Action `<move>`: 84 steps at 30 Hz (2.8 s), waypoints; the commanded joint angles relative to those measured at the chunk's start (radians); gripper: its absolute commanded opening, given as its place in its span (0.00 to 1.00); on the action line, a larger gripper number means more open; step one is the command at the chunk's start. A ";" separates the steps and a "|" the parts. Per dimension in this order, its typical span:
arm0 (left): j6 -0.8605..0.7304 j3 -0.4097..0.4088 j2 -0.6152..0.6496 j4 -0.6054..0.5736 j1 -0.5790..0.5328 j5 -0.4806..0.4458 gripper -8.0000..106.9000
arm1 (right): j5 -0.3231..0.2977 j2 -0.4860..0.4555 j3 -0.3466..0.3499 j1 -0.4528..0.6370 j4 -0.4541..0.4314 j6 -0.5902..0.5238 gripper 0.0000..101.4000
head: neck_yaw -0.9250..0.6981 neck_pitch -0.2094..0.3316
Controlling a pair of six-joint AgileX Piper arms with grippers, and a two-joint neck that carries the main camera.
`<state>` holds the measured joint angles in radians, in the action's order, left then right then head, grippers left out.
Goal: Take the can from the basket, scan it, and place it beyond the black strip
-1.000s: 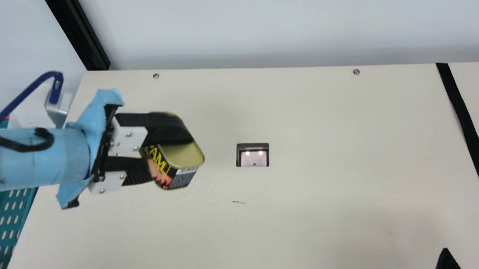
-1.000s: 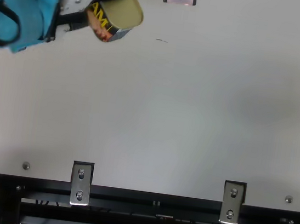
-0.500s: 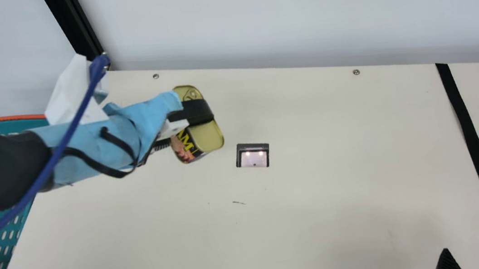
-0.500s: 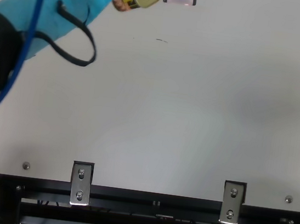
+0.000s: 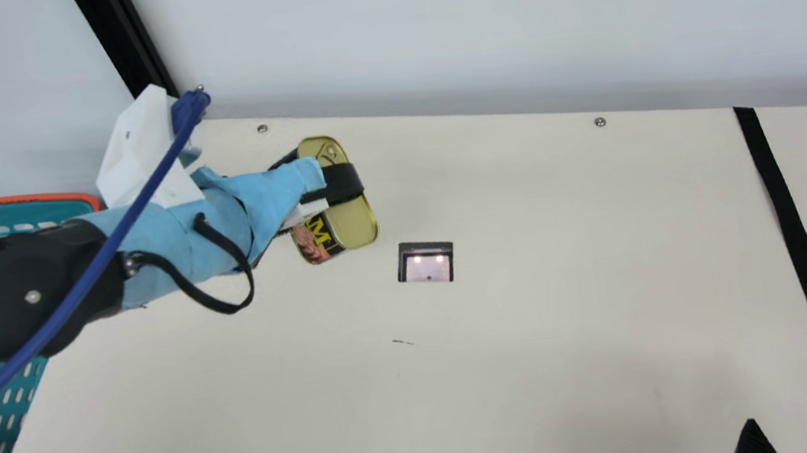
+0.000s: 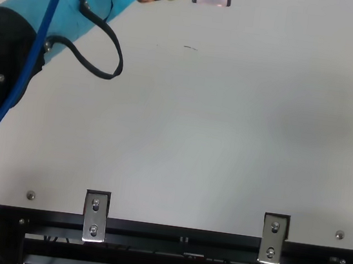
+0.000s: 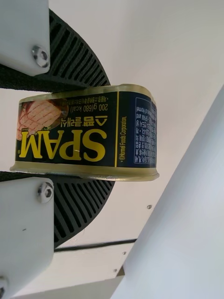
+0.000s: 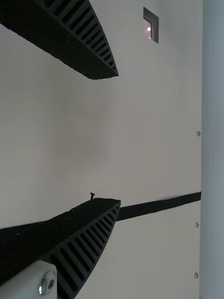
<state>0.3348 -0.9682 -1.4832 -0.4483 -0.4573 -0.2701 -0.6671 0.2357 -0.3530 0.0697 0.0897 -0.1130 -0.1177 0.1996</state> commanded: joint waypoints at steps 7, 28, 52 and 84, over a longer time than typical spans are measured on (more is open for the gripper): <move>-0.049 0.012 -0.056 0.050 -0.066 0.141 0.16 | 0.000 0.000 0.000 0.000 0.000 0.000 1.00 | 0.002 0.008; -0.110 0.024 -0.275 0.136 -0.144 0.575 0.16 | 0.000 0.000 0.000 0.000 0.000 0.000 1.00 | 0.002 0.008; -0.108 0.009 -0.352 0.207 -0.212 0.680 0.16 | 0.000 0.000 0.000 0.000 0.000 0.000 1.00 | 0.002 0.008; 0.026 0.185 0.037 0.448 -0.288 0.469 0.16 | 0.000 0.000 0.000 0.000 0.000 0.000 1.00 | 0.002 0.008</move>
<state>0.3603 -0.7827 -1.4464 0.0000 -0.7452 0.1965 -0.6671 0.2357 -0.3530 0.0697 0.0897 -0.1130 -0.1177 0.2047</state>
